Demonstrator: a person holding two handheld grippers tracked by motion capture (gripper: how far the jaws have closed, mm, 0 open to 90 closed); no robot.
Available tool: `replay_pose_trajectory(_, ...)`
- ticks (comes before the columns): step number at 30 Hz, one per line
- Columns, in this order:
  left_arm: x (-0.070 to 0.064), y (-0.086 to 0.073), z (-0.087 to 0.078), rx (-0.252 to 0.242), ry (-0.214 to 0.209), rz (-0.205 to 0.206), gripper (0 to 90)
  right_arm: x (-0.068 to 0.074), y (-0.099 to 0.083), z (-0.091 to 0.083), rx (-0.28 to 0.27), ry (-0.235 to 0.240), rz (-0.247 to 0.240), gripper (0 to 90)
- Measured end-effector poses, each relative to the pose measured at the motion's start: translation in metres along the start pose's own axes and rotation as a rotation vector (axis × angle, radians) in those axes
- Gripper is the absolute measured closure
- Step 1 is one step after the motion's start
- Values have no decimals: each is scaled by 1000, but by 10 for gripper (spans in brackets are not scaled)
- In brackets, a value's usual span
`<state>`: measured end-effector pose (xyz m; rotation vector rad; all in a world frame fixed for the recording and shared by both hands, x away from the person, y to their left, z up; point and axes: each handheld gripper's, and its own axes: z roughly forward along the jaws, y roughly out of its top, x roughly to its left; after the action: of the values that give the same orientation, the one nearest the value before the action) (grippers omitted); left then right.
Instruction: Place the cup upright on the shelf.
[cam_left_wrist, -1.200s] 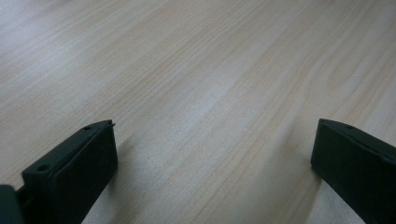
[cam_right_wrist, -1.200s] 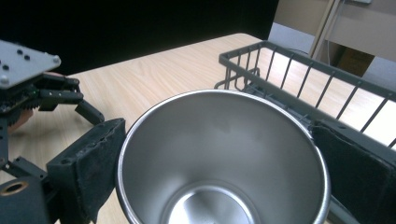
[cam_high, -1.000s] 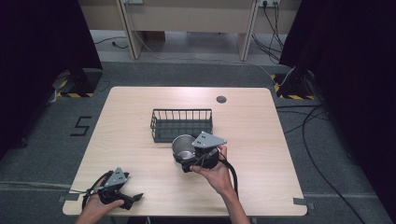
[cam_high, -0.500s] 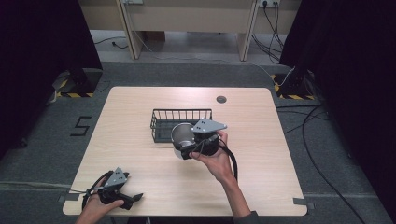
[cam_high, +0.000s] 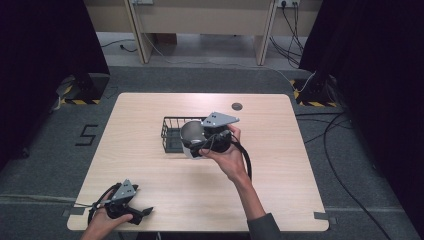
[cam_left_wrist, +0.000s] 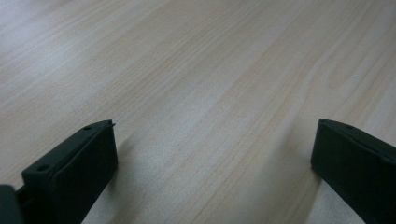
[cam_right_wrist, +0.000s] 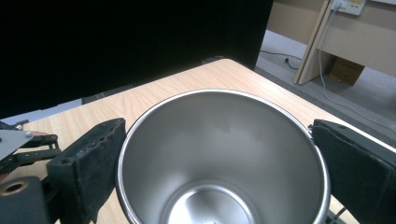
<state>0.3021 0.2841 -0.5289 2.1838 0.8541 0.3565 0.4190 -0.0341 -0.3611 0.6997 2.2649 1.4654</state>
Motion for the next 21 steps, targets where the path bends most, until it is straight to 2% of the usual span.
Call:
replay_pose_trajectory(9, 0, 0, 0, 2, -1, 1, 0, -14, 12, 9, 9, 4, 9, 64)
replay_pose_trajectory(21, 0, 0, 0, 3, -1, 2, 0, -30, 29, 25, 17, -17, 16, 64)
